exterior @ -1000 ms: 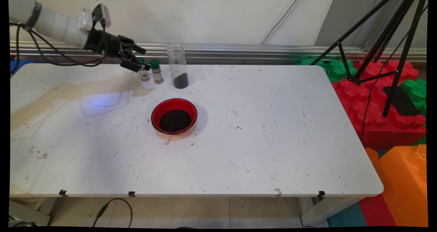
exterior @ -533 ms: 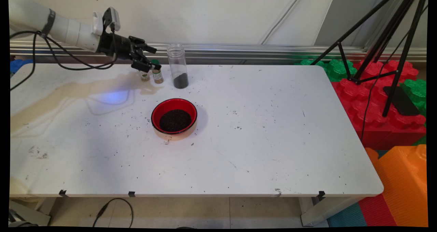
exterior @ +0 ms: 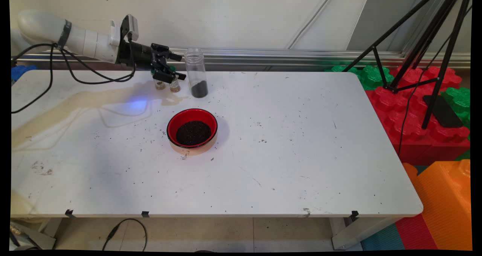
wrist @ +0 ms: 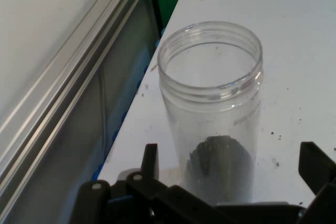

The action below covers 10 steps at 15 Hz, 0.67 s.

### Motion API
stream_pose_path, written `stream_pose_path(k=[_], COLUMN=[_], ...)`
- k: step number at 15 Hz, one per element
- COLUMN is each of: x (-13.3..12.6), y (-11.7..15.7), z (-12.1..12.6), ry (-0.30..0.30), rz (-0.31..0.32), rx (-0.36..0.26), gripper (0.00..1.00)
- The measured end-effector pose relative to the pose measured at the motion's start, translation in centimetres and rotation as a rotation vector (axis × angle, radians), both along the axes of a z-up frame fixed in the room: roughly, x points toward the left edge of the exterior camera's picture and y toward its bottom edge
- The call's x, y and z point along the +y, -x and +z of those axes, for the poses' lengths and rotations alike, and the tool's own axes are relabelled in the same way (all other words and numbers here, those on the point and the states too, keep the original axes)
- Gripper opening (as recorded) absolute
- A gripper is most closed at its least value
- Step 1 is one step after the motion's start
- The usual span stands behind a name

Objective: Pick up the black seasoning powder from the table

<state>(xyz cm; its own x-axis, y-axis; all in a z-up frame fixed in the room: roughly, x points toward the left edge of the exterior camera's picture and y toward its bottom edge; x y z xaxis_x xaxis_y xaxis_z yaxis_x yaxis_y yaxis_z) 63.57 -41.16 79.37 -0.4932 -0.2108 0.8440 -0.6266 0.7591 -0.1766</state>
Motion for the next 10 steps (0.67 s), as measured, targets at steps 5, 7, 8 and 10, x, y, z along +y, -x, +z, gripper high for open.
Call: stream_pose_path(k=[5,7,8,10], x=[-0.2,-0.3,-0.3,-0.4], y=[0.4,0.6,0.6,0.8], z=[-1.3,-1.7,-1.9,-2.2], ry=[0.023,0.029,0.032,0.036], rz=[-0.014,-0.011,-0.007,0.000], rx=[0.034,0.050,0.057,0.071], gripper=[1.00,1.00,1.00,1.00])
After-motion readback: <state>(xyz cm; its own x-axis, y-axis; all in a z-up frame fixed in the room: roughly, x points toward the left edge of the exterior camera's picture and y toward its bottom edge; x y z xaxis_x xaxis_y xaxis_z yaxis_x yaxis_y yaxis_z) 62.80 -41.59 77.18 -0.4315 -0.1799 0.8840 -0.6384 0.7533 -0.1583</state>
